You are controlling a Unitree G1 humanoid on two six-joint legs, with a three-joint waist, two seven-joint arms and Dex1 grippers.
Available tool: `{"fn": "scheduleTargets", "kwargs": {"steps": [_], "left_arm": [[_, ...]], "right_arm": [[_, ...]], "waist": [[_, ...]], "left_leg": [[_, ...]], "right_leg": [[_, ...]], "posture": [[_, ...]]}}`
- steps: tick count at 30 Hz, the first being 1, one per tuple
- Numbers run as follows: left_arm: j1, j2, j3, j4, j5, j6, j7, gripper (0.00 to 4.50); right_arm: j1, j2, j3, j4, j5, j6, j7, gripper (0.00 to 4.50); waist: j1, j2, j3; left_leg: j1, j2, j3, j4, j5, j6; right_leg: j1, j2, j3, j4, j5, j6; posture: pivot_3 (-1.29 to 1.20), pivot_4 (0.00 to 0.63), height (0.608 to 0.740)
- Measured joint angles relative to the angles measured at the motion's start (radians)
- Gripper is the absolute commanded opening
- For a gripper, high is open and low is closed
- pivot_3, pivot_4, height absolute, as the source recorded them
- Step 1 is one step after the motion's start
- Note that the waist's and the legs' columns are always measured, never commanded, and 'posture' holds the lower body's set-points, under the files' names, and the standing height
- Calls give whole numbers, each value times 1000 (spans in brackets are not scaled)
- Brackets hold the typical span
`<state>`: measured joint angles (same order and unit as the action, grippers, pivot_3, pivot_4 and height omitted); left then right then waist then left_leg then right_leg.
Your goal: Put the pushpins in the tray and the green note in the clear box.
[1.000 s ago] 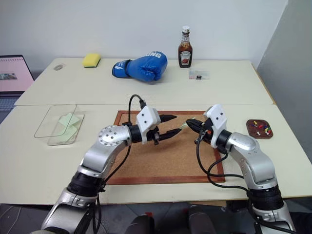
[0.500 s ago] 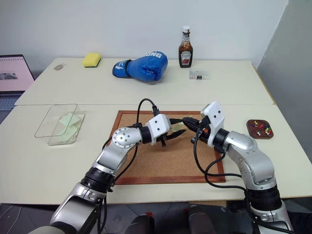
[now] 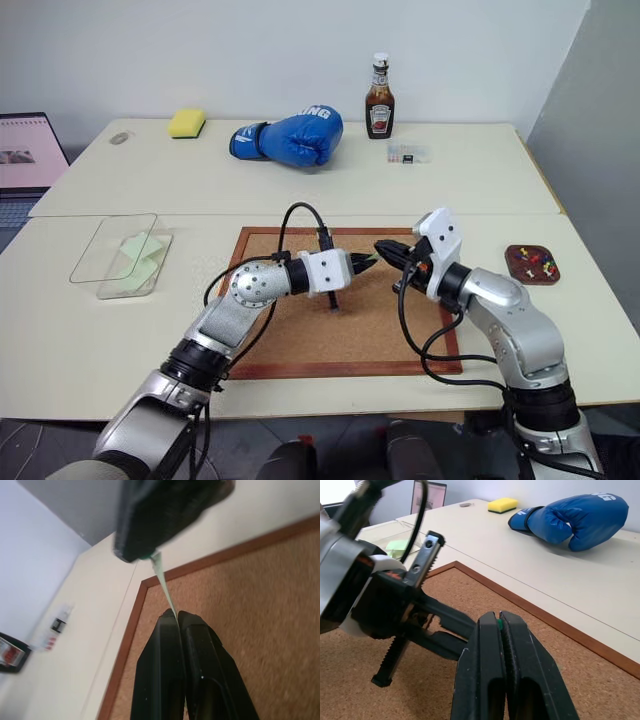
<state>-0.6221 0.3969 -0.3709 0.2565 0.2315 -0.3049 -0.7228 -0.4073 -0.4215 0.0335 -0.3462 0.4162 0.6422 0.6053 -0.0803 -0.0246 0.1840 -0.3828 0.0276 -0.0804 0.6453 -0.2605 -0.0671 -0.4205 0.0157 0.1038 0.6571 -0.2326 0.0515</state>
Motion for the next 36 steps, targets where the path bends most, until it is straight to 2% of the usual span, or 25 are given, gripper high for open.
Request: {"fn": "scheduleTargets", "kwargs": {"steps": [4, 10, 15, 21, 24, 30, 36], "left_arm": [[-1, 3, -18, 43, 46, -72, 16, 78], [-17, -17, -8, 71, 34, -75, 23, 78], [4, -93, 53, -17, -159, 152, -48, 78], [33, -94, 85, -187, -359, 503, -153, 78], [34, -88, 83, -256, -405, 607, -185, 78], [44, -78, 71, -309, -434, 711, -209, 78], [50, -66, 70, -314, -430, 713, -202, 78]], "right_arm": [[-8, -6, -17, 2, 0, -1, -1, 0], [-8, -15, -49, 5, 1, 0, -12, 0], [6, -69, -64, 53, -59, -25, -57, 0], [53, -95, -208, 225, -173, -40, -244, 0], [62, -100, -271, 281, -194, -39, -304, 0], [43, -101, -357, 442, -192, -67, -345, 0], [-9, -82, -391, 565, -159, -99, -353, 0]], "waist": [[1, 0, 0], [1, 0, 0], [0, 0, 0], [0, 0, 0], [-4, 0, 0], [-5, 0, 0], [-5, 0, 0]], "left_leg": [[0, 0, 0, 0, 0, 0], [-1, 0, 0, 0, 0, 0], [-1, 0, 0, 0, 0, 0], [-1, 0, 0, 0, 0, 0], [0, 0, 0, 0, 0, 0], [1, 0, 1, 0, 0, 0], [1, 0, 1, 0, 0, 0]], "right_leg": [[0, 0, 0, 0, 0, 0], [0, 0, 0, 0, 0, 0], [0, 0, 0, 0, 0, 0], [0, 0, 0, 0, 0, 0], [0, 0, 1, 0, 0, 0], [0, 0, 1, 1, 0, 0], [0, 0, 1, 1, 0, 0]], "posture": [[0, 150, 740], [0, 150, 740], [0, 150, 740], [0, 150, 740], [0, 150, 740], [0, 150, 740], [0, 150, 740]]}}
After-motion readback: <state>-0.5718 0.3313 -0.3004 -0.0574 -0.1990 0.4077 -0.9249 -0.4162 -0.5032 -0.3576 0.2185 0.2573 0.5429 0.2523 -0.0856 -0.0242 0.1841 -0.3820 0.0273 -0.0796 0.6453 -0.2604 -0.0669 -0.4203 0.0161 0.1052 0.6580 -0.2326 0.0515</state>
